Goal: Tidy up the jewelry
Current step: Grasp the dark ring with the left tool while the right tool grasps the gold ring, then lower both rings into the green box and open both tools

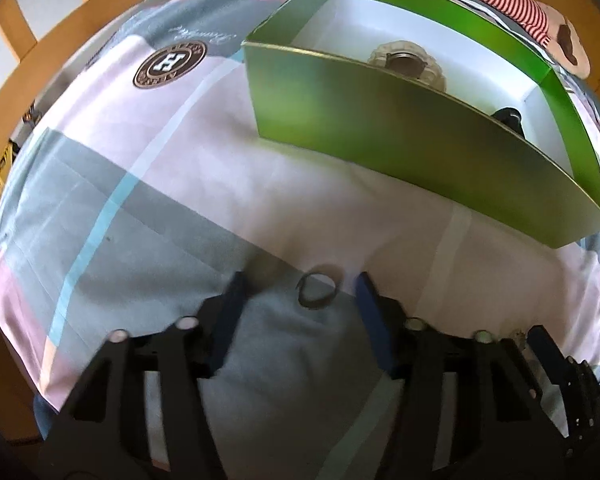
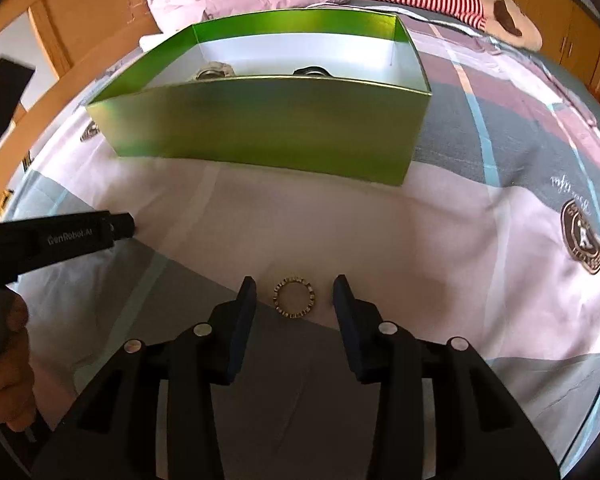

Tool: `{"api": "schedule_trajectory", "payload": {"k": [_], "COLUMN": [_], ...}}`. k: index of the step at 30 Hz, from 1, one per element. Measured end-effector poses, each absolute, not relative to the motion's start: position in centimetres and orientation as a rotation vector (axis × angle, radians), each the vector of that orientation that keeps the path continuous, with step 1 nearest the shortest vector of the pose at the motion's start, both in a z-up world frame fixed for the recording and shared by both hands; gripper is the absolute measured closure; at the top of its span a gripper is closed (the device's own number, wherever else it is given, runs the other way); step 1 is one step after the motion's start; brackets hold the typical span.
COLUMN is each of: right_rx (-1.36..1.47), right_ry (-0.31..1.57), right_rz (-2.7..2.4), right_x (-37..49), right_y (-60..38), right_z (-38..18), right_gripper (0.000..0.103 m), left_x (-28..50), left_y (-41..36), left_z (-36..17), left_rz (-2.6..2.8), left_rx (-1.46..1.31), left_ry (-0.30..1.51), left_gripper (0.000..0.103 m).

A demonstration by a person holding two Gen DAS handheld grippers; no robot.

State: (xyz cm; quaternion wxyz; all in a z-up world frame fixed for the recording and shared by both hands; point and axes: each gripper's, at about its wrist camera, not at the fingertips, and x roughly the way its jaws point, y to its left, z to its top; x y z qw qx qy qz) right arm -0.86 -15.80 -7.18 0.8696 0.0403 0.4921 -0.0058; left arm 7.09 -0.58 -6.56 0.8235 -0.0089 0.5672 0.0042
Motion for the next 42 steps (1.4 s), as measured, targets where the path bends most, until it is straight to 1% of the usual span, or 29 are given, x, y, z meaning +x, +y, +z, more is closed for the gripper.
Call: {"api": "schedule_trajectory", "payload": {"k": [1,2,4,5,6,7,8,14,17,21,32,42], "right_rx": [0.073,0.062,0.057,0.057,0.055,0.053,0.054,0.088,0.089,0.085,0.094,0.113], "right_ry": [1.030,1.031,1.032,1.033,1.034,1.034,1.032,1.018,0.988,0.980,1.006,1.021], "right_rz": [-0.013,-0.015,-0.014,-0.014,-0.014,-0.014,-0.013,-0.012,-0.008,-0.005,0.013,0.014], "right_x": [-0.9,-1.0,-1.0,-1.1,-1.1,-1.2,-1.4,-2.1,-2.5,-2.3,-2.2,-2.3], "right_y": [-15.7,-15.5,-15.3,-15.2,-15.2,-15.1,-15.1,-15.2,-15.4,-15.4,-14.7,-14.8], "right_z": [-7.2,-7.2,-7.3,-7.3,-7.3,-7.3,-7.3,-6.4,-5.1,-4.2,-4.8,-5.4], "right_gripper": [0.067,0.067,0.071,0.073,0.076,0.081,0.082,0.082,0.082,0.082,0.082,0.082], "left_x": [7.1,7.0,6.8,6.7,6.7,6.6,6.5,5.8,5.3,4.9,4.9,3.6], "left_y": [-0.9,-1.3,-2.4,-2.9,-3.5,-3.6,-3.9,-3.3,-3.2,-3.6,-3.2,-4.0], "left_z": [-6.5,-6.5,-6.7,-6.7,-6.8,-6.7,-6.7,-5.4,-4.7,-4.4,-4.3,-2.6], "left_rz": [-0.003,-0.015,-0.044,-0.061,-0.076,-0.090,-0.107,-0.187,-0.173,-0.171,-0.170,-0.223], "left_rx": [-0.013,-0.006,0.037,0.064,0.078,0.084,0.089,0.026,0.037,0.050,0.037,0.064], "left_ry": [1.201,1.197,1.191,1.187,1.185,1.185,1.187,1.152,1.109,1.098,1.094,1.005], "left_gripper": [0.062,0.065,0.077,0.080,0.082,0.082,0.083,0.083,0.083,0.083,0.083,0.083]}}
